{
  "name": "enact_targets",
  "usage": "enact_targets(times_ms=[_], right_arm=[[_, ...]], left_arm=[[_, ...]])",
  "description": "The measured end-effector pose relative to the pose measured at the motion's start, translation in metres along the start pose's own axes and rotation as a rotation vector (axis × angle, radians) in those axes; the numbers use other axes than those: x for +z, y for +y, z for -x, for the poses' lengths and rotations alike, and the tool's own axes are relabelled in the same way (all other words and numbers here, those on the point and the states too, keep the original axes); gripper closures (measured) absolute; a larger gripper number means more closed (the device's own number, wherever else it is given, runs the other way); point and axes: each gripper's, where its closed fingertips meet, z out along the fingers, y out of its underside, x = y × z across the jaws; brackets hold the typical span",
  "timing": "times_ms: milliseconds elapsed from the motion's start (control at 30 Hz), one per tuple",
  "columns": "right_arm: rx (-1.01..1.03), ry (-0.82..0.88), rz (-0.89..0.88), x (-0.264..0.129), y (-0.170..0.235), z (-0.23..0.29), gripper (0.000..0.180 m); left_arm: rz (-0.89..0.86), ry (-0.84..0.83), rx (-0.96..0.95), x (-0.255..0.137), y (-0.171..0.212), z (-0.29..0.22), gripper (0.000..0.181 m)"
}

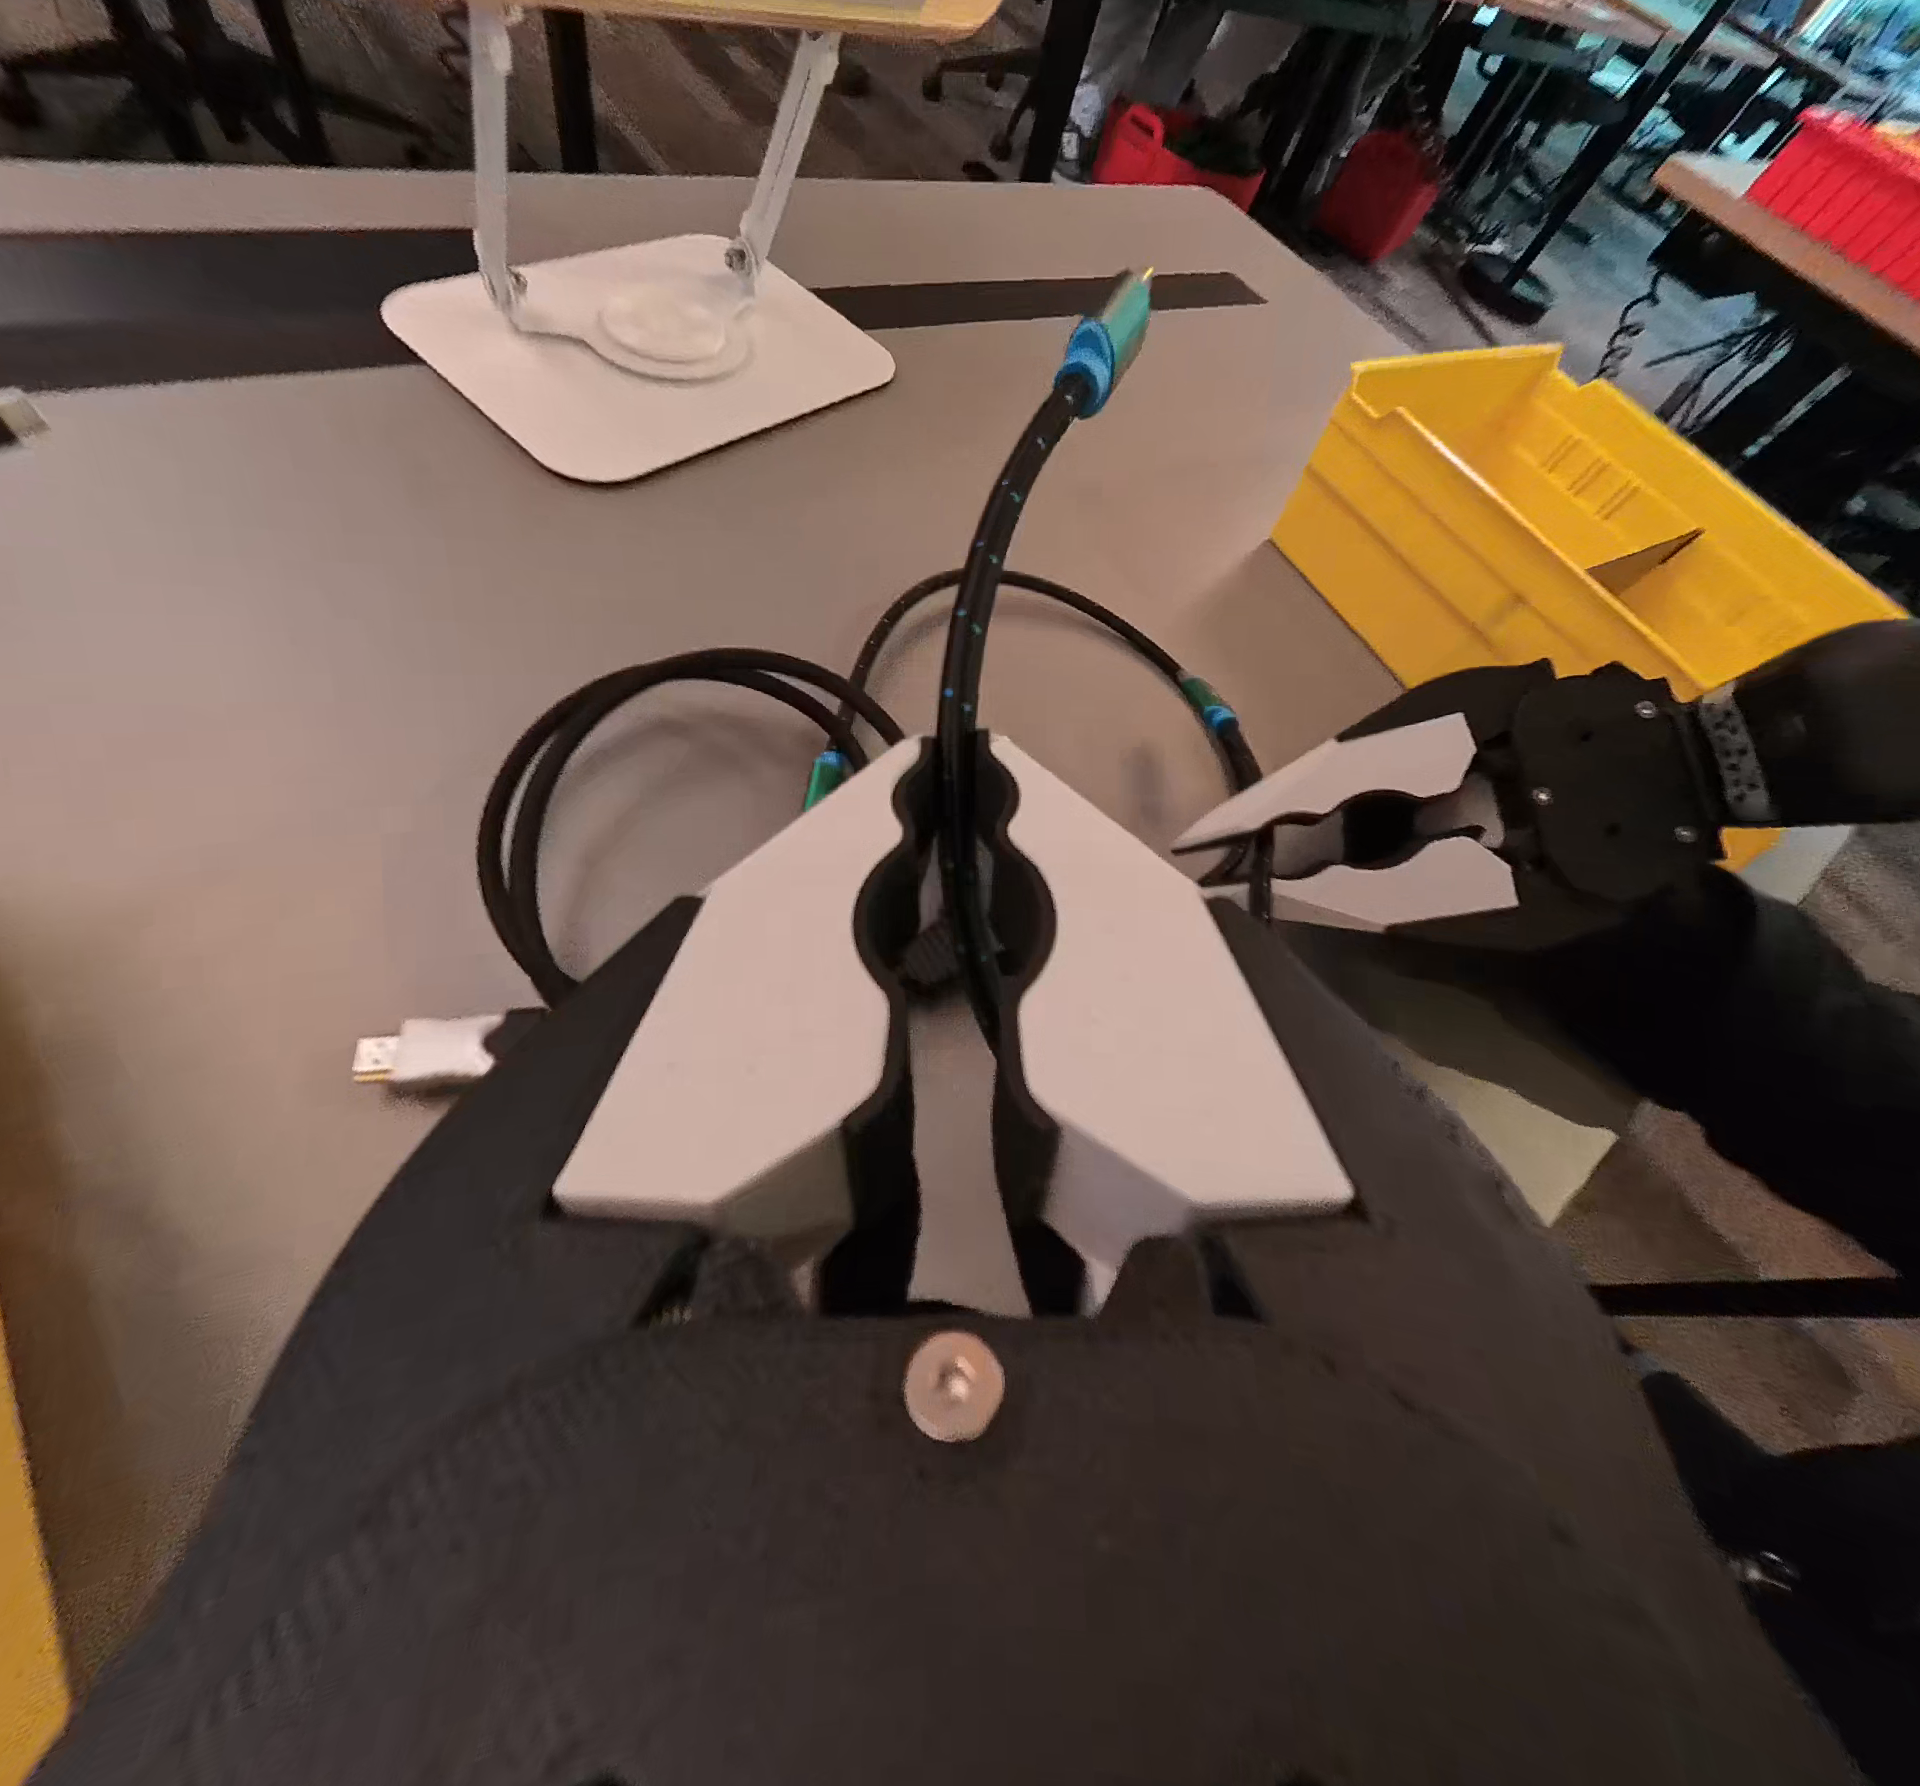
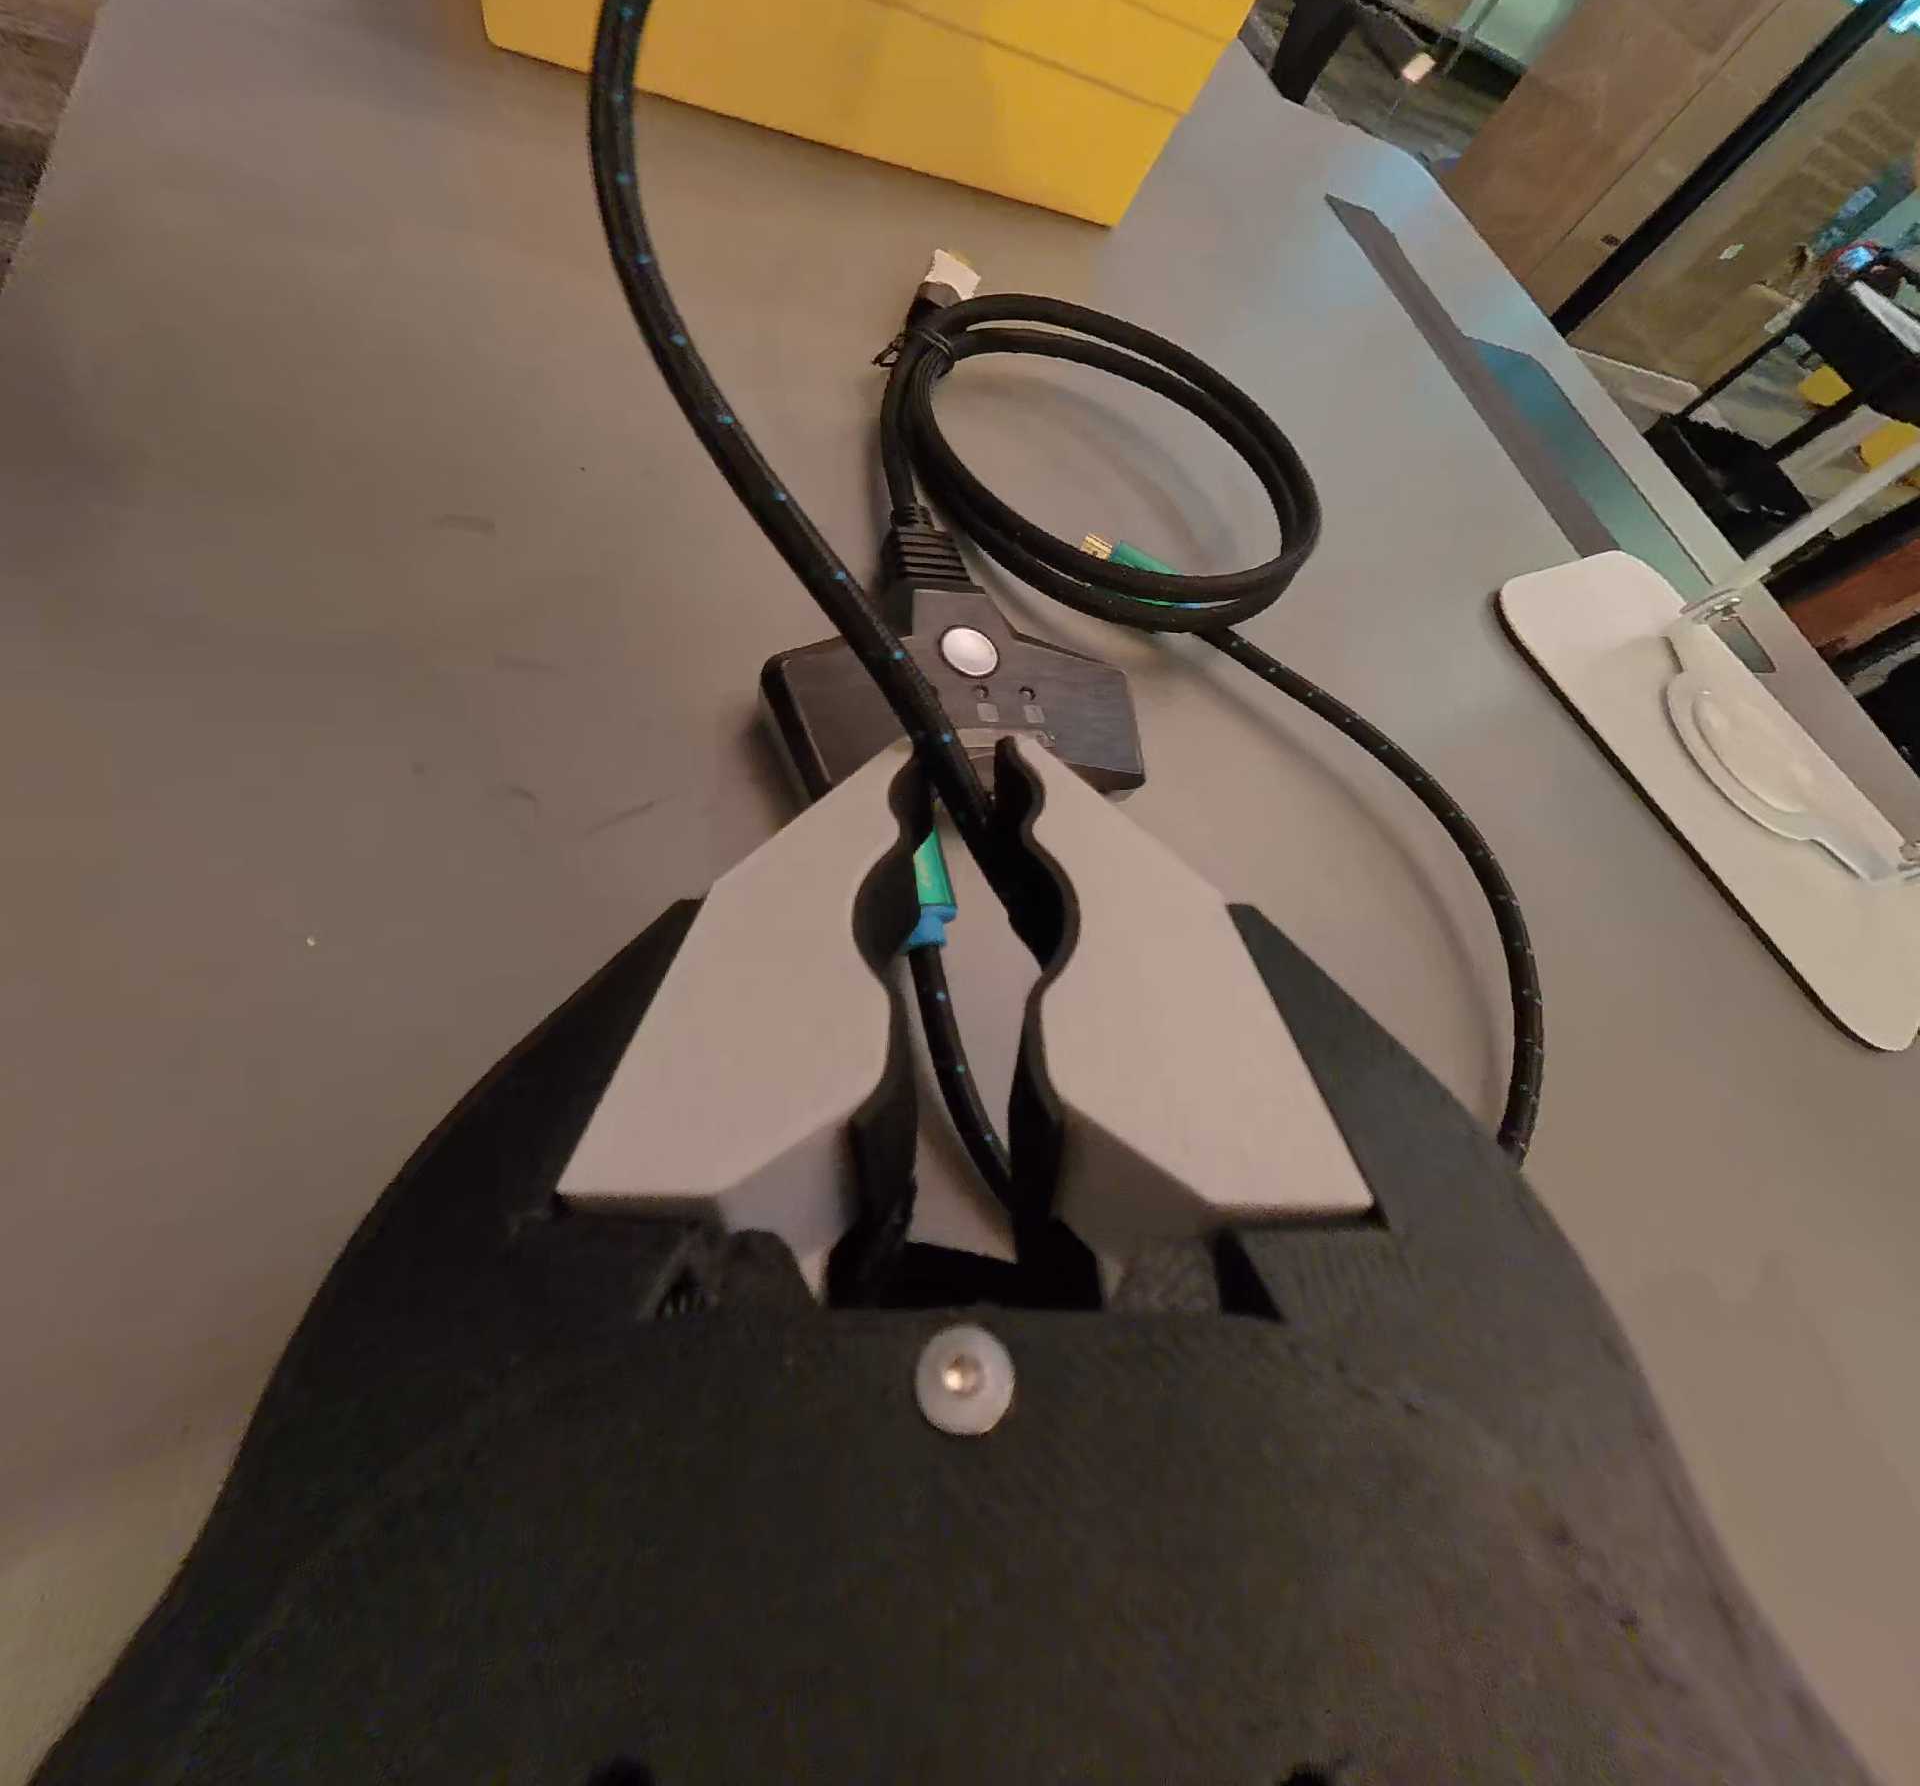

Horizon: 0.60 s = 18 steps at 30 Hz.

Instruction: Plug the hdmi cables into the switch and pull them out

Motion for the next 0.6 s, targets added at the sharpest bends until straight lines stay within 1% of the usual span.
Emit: enact_targets(times_ms=[200,367,600], right_arm=[[0.130,0.068,-0.064,-0.011,-0.003,-0.023,0.170],[0.174,0.089,-0.094,-0.016,-0.005,-0.031,0.170],[0.212,0.120,-0.119,-0.018,-0.006,-0.041,0.169]], left_arm=[[-0.023,0.085,-0.161,0.000,0.019,-0.001,0.177],[0.005,0.168,-0.179,0.002,0.035,-0.016,0.177],[0.073,0.217,-0.249,0.012,0.068,-0.030,0.174]])
